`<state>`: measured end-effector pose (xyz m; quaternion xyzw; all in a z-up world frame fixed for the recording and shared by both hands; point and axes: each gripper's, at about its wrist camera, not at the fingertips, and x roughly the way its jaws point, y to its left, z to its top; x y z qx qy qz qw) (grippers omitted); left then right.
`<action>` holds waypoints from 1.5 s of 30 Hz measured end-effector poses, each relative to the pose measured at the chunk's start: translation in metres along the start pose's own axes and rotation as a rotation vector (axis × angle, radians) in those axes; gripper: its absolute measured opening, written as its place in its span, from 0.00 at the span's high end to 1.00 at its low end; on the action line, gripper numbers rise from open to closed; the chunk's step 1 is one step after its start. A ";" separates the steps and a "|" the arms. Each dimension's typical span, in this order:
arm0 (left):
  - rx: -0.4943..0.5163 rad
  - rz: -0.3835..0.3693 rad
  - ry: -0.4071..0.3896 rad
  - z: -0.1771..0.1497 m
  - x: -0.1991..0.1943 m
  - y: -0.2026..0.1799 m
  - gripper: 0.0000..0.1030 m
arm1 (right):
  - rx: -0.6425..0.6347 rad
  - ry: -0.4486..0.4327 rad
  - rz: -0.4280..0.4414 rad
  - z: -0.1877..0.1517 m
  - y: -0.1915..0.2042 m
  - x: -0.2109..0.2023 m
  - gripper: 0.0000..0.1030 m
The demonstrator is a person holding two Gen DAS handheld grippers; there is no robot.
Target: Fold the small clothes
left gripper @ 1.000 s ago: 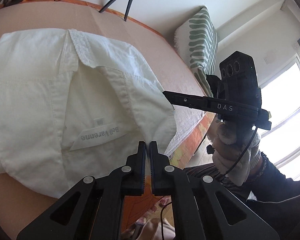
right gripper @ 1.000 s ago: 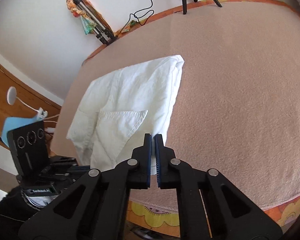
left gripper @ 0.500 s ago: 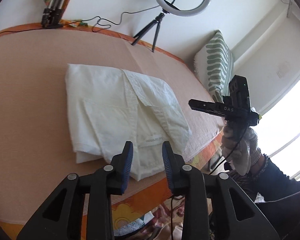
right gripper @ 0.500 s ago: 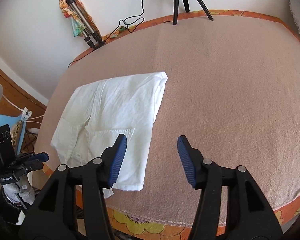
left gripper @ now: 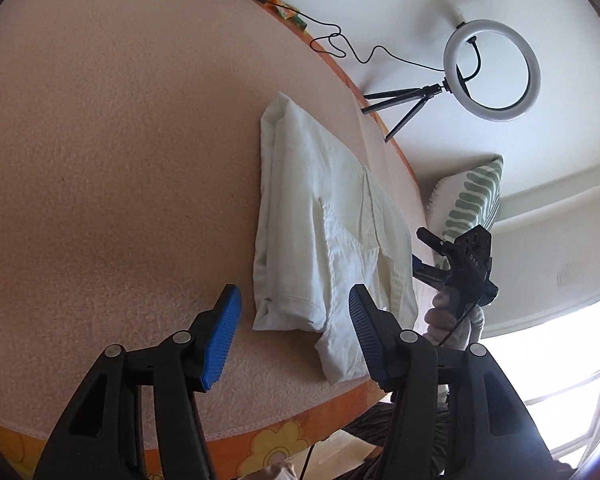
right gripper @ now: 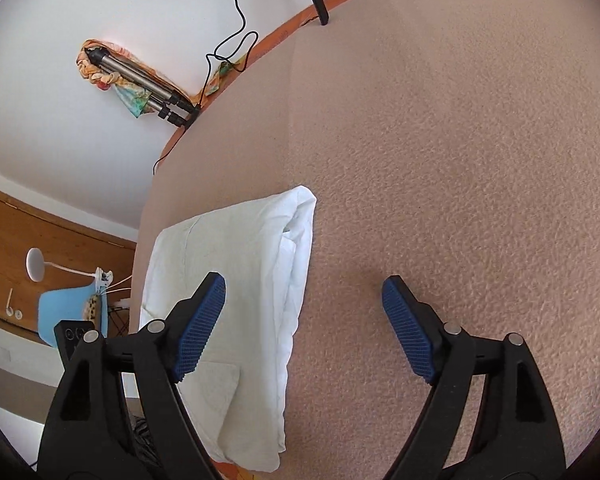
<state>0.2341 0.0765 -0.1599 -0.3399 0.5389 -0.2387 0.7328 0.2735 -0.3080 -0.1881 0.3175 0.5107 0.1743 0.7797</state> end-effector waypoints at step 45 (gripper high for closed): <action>0.699 -0.058 0.010 0.027 0.188 -0.261 0.90 | -0.233 -0.305 -0.243 0.108 -0.001 -0.194 0.87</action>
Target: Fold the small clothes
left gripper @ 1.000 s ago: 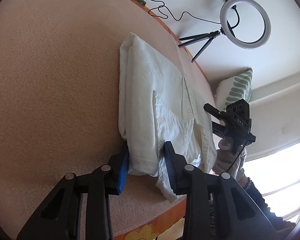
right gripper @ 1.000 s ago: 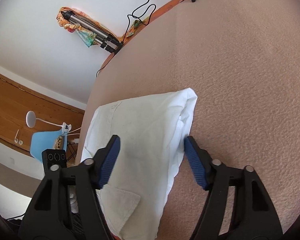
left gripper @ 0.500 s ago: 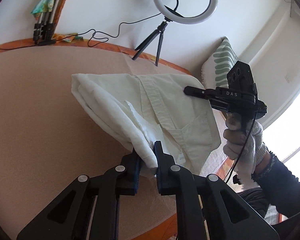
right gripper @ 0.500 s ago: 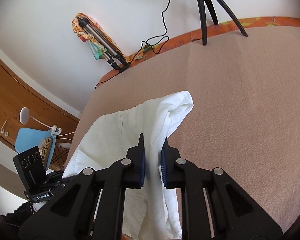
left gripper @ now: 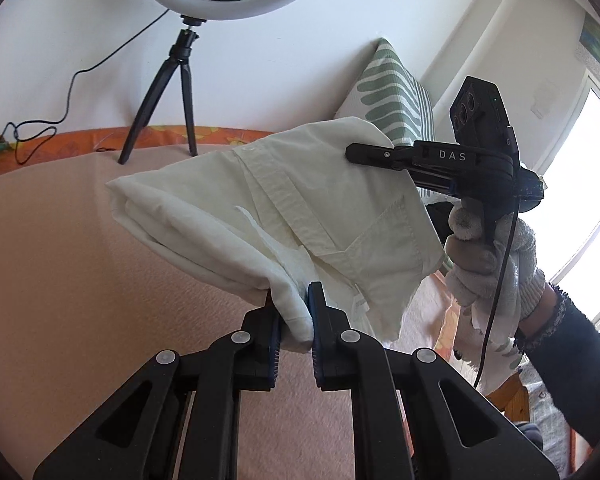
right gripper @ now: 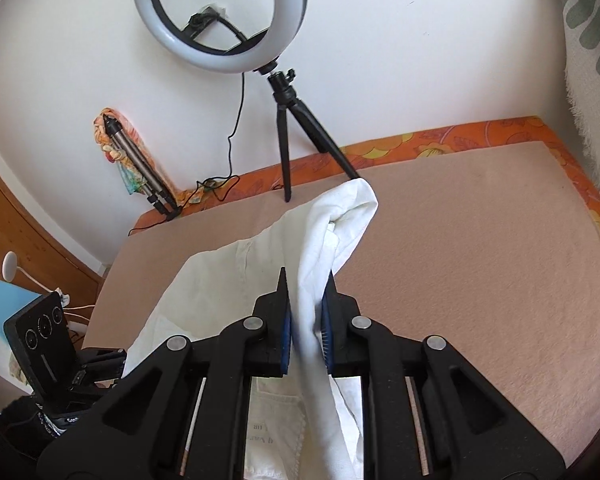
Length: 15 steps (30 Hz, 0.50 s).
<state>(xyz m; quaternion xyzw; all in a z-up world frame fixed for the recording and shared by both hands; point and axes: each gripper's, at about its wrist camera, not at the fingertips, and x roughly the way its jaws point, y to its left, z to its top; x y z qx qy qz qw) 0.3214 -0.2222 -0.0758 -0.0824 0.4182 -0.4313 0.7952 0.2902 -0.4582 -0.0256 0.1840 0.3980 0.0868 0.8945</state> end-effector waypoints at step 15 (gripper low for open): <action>0.065 -0.002 0.056 0.028 0.107 -0.022 0.90 | 0.049 0.015 -0.133 0.032 -0.108 0.028 0.87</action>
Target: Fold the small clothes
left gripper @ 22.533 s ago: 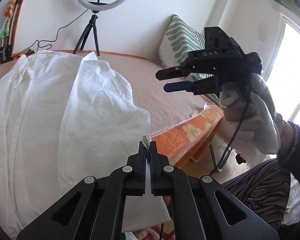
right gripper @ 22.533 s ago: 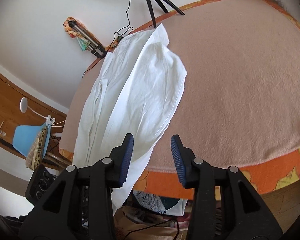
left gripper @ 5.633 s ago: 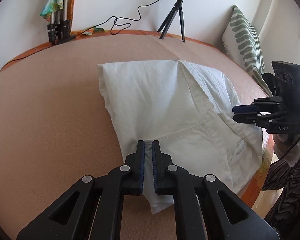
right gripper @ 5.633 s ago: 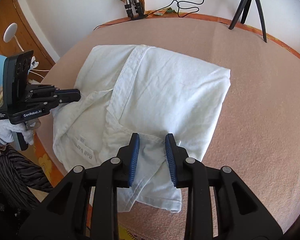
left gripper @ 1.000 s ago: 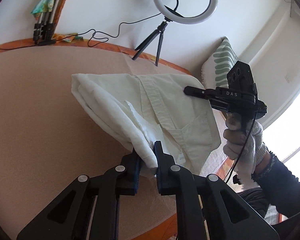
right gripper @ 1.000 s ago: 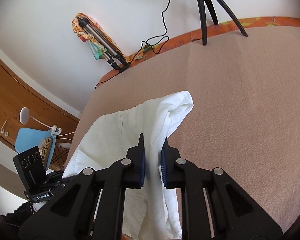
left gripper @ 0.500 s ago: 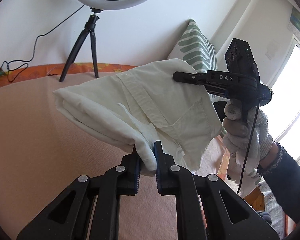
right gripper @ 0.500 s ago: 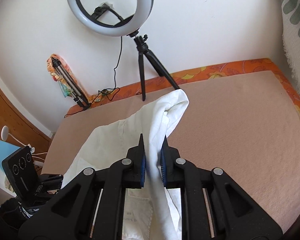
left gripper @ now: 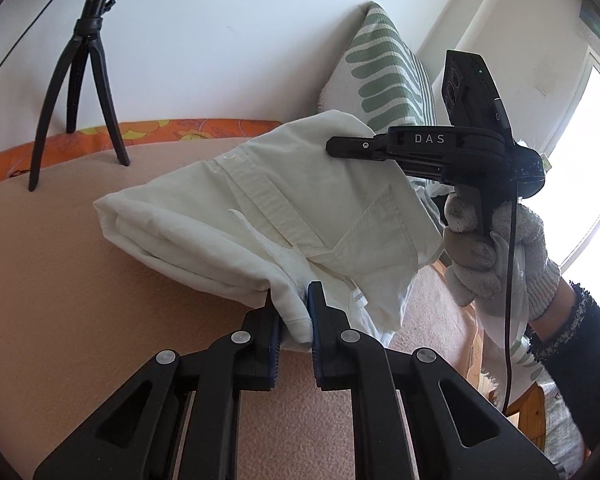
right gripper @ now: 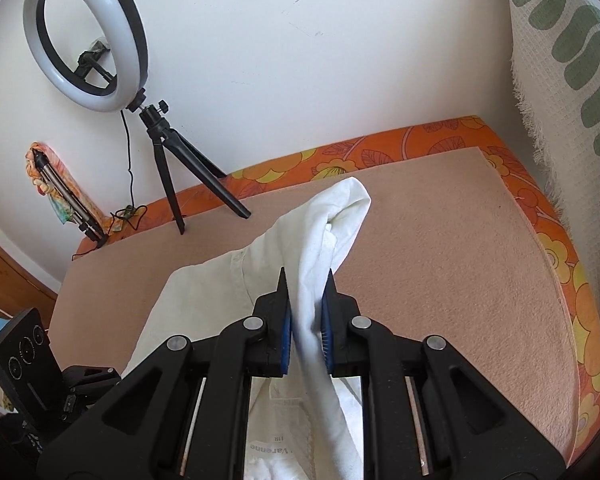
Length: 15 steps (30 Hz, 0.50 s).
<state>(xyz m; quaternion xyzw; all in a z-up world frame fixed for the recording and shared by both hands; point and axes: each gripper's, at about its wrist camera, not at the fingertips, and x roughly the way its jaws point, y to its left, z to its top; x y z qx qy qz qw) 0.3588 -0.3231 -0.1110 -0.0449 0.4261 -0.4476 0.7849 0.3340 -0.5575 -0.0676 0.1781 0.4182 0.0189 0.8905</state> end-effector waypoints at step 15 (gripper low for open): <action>0.131 0.306 0.012 -0.007 -0.008 -0.027 0.30 | -0.036 -0.018 -0.323 -0.006 -0.015 0.004 0.24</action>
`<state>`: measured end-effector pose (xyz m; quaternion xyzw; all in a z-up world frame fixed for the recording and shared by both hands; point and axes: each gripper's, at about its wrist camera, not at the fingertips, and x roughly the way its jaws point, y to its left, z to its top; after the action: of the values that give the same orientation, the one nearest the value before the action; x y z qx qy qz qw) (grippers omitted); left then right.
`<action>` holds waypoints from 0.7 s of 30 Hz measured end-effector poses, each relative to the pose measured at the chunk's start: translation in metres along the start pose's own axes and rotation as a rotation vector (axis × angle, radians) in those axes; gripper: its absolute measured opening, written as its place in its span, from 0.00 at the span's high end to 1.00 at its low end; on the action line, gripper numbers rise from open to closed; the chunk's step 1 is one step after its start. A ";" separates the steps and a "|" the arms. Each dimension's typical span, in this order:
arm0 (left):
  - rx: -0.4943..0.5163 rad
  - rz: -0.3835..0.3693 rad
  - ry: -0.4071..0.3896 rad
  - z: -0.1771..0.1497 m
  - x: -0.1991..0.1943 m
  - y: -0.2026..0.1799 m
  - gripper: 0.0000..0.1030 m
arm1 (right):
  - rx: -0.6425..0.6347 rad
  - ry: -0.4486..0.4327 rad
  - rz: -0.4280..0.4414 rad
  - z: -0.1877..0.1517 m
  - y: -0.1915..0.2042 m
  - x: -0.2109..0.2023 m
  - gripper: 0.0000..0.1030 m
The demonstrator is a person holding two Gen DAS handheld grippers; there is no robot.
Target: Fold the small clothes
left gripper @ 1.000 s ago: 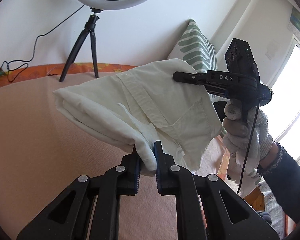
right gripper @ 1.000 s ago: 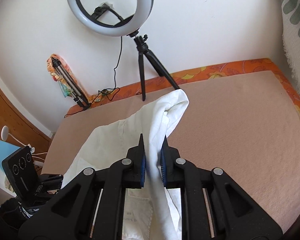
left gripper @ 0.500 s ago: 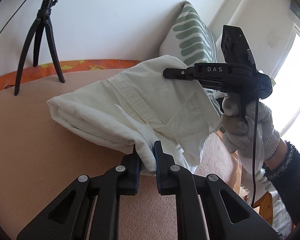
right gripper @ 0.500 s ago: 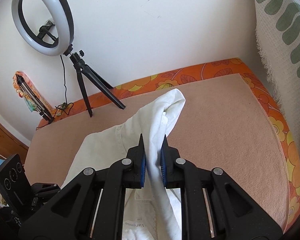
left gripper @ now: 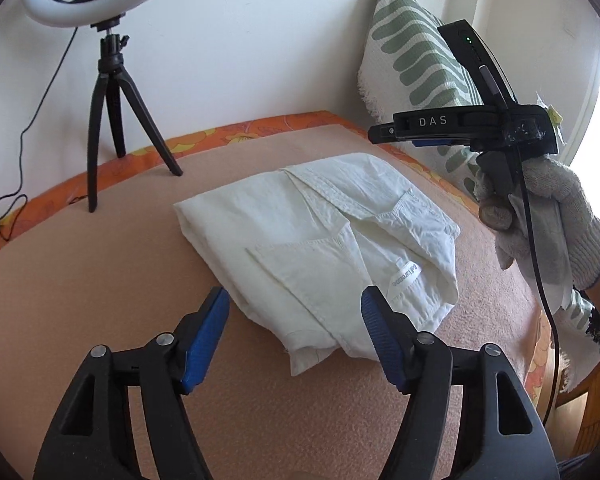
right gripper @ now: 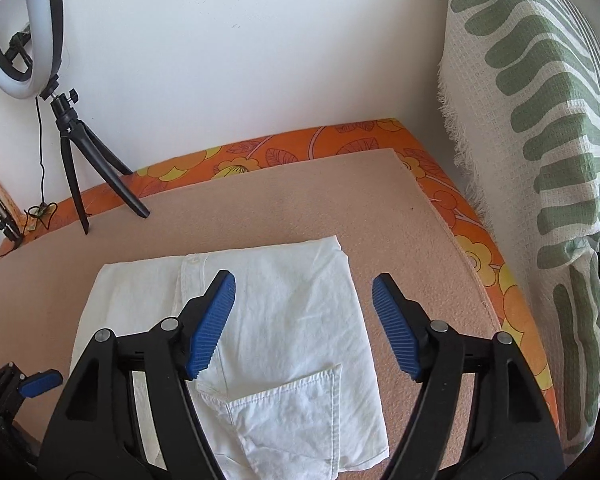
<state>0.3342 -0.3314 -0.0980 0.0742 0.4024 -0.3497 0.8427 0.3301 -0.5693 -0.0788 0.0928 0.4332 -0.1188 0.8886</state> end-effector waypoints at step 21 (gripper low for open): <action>0.020 0.012 -0.053 -0.014 -0.081 -0.025 0.21 | 0.014 -0.120 -0.091 -0.036 0.045 -0.104 0.09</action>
<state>0.2742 -0.3015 -0.0438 0.0757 0.3762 -0.3506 0.8543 0.2541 -0.5031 -0.0155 0.0719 0.3824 -0.1677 0.9058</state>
